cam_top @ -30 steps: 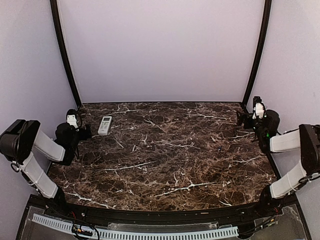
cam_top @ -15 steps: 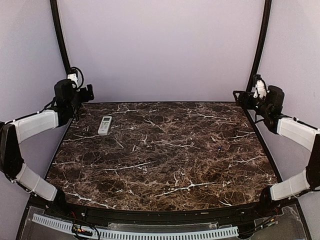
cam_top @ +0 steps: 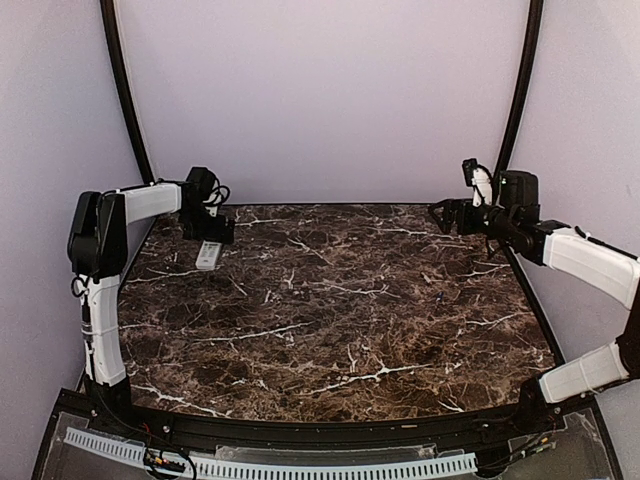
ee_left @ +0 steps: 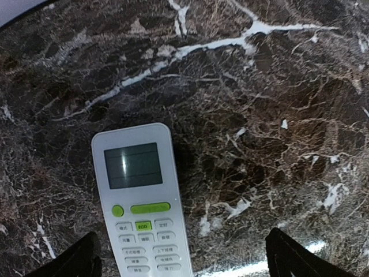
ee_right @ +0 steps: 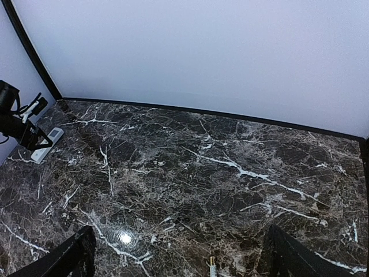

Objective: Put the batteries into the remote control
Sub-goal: Pick up the remote control from the center of the board.

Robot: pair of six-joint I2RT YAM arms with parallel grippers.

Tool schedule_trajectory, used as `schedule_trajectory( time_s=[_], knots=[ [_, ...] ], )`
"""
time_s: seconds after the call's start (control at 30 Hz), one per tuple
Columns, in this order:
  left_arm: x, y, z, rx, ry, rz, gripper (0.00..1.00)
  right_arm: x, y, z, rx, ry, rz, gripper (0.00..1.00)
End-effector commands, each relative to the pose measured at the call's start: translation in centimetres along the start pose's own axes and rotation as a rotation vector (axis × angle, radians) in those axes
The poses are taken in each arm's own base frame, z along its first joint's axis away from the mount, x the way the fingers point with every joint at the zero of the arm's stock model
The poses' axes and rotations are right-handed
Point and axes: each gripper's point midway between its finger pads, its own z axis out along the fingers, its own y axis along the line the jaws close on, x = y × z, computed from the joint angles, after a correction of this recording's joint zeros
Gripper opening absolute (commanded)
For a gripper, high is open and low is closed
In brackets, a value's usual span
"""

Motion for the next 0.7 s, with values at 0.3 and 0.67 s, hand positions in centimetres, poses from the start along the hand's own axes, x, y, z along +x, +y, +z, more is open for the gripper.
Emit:
schedule_trajectory(
  time_s=[0.3, 0.67],
  knots=[
    [4.2, 0.2, 3.3, 0.058, 0.236, -0.092, 0.99, -0.8, 1.7, 0.2, -0.035, 0.005, -0.023, 0.99],
    [5.8, 1.1, 4.3, 0.045, 0.277, -0.096, 0.89, -0.9, 1.7, 0.1, -0.029, 0.001, -0.037, 0.99]
  ],
)
